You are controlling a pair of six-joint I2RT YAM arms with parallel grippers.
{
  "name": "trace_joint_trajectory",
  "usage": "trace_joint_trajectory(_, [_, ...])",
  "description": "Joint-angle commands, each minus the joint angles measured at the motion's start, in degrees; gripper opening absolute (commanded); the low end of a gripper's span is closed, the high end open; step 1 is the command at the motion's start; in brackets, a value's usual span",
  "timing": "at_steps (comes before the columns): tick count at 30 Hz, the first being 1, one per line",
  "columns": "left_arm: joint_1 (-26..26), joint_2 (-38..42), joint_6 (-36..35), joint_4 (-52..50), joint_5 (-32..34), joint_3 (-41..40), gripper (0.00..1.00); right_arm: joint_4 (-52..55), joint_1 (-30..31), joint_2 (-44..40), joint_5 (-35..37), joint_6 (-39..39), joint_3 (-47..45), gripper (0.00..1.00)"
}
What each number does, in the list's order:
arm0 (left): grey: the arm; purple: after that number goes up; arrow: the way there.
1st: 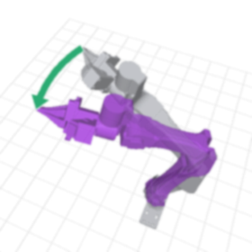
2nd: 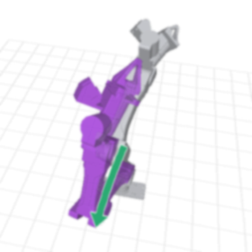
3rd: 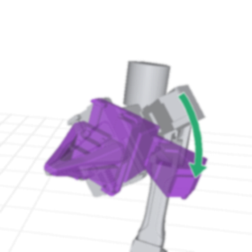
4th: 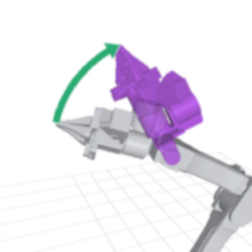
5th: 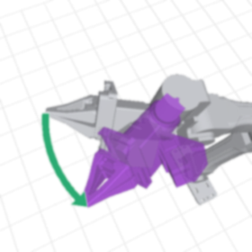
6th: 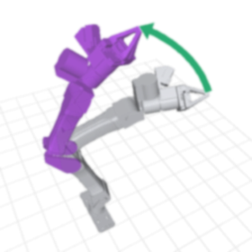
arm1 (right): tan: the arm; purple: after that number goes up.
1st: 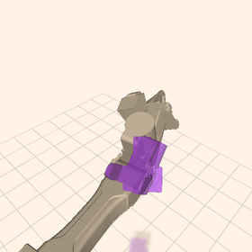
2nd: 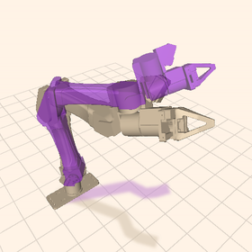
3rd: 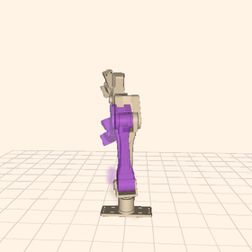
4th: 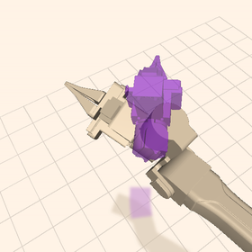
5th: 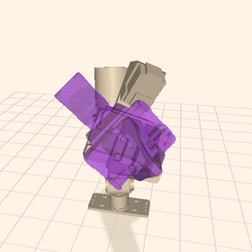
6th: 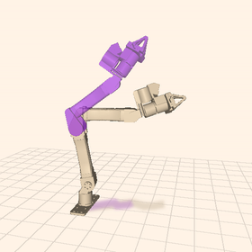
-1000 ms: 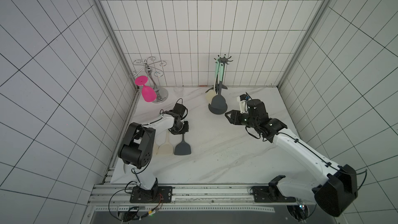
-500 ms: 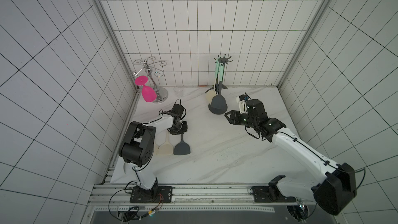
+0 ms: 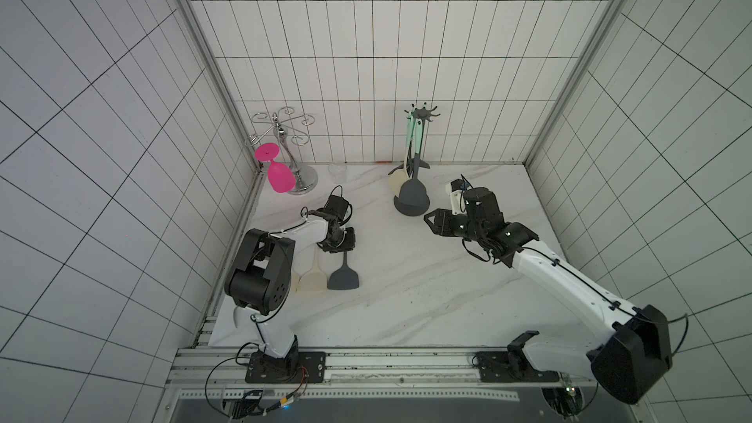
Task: Take the spatula off the kitchen utensil rack
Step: Place the spatula at the center of the board.
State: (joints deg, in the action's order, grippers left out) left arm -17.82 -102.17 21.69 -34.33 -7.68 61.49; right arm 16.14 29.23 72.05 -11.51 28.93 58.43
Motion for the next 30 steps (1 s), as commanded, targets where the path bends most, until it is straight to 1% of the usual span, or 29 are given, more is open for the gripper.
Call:
trace_joint_trajectory(1, [0.4, 1.0, 0.3, -2.1, 1.0, -0.3, 0.41, 1.2, -0.6, -1.2, 0.5, -1.5, 1.0, 0.51])
trace_joint_trajectory(4, [0.3, 2.3, 0.4, -2.7, 0.5, 0.4, 0.44, 1.4, -0.9, -2.1, 1.6, -1.9, 0.6, 0.51])
trace_joint_trajectory(11, [0.2, 5.7, -0.2, -6.4, 0.5, 4.2, 0.46, 1.5, -2.3, -2.8, 3.1, -3.2, 1.9, 0.52])
trace_joint_trajectory(16, [0.3, 9.4, -1.1, -9.3, 0.4, 8.9, 0.46, 2.0, -3.6, -2.7, 4.8, -4.9, 4.8, 0.53])
trace_joint_trajectory(20, [0.3, 11.8, -3.3, -9.0, -2.4, 14.0, 0.46, 1.5, -4.1, -2.1, 6.5, -4.1, 7.7, 0.53])
trace_joint_trajectory(26, [0.1, 12.3, -4.2, -4.8, -7.8, 26.4, 0.46, -2.8, -4.1, -0.5, 9.1, -2.8, 12.4, 0.51])
trace_joint_trajectory(28, [-0.2, 12.7, -4.0, -0.7, -8.5, 28.6, 0.46, -3.7, -4.1, 0.0, 11.0, -3.1, 13.6, 0.51])
trace_joint_trajectory(30, [-0.8, 13.7, -3.8, 5.6, -8.8, 28.9, 0.46, -5.5, -4.1, 0.6, 12.2, -3.4, 14.5, 0.51])
